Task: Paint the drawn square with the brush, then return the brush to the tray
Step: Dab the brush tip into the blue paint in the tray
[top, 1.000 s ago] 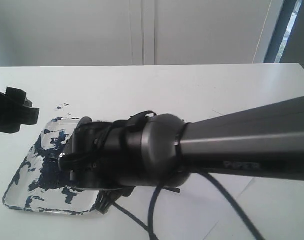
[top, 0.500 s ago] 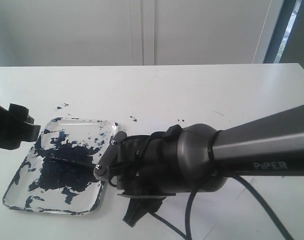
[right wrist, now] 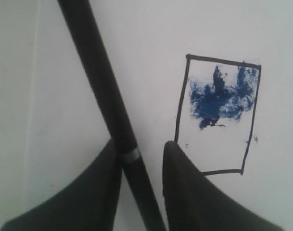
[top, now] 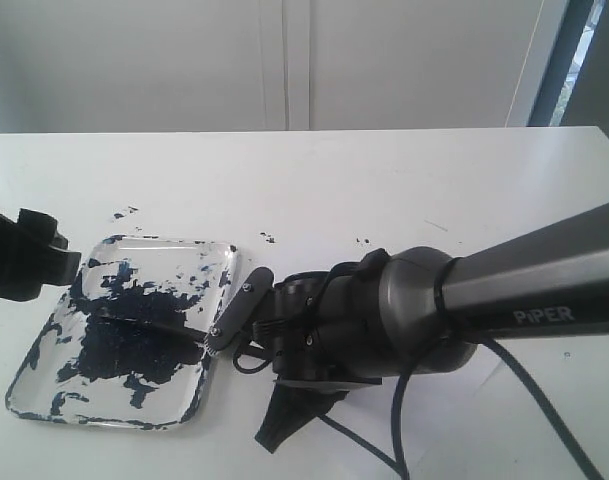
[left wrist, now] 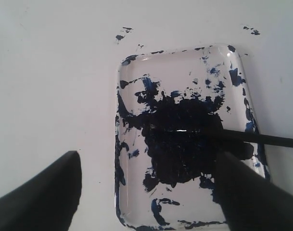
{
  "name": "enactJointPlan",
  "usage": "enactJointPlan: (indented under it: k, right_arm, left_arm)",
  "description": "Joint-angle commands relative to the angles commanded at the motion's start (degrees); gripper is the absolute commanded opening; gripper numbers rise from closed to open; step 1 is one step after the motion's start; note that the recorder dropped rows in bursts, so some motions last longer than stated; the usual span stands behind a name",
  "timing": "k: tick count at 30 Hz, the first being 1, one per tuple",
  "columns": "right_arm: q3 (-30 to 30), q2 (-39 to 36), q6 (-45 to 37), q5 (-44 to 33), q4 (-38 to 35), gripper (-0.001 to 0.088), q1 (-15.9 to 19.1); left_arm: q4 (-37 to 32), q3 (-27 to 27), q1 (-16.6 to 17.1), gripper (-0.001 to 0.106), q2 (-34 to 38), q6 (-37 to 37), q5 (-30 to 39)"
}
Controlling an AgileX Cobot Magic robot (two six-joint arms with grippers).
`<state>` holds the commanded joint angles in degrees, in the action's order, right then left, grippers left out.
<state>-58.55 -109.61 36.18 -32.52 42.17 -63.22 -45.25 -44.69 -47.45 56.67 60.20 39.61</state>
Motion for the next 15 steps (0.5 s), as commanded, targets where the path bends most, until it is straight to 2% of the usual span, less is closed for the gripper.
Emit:
enactJointPlan:
  k: [3, 8, 15]
  right_arm:
    - [0.00, -0.14, 0.00, 1.37, 0.26, 0.0189, 0.00]
    - [0.00, -0.14, 0.00, 1.97, 0.91, 0.0017, 0.00]
    - [0.00, 1.39, -0.79, -1.08, 1.23, 0.0000, -1.00]
  left_arm:
    - [-0.03, 0.00, 0.00, 0.078, 0.00, -0.23, 0.00]
    - [0.08, 0.00, 0.00, 0.078, 0.00, -0.23, 0.00]
    - [0.23, 0.00, 0.00, 0.078, 0.00, -0.23, 0.00]
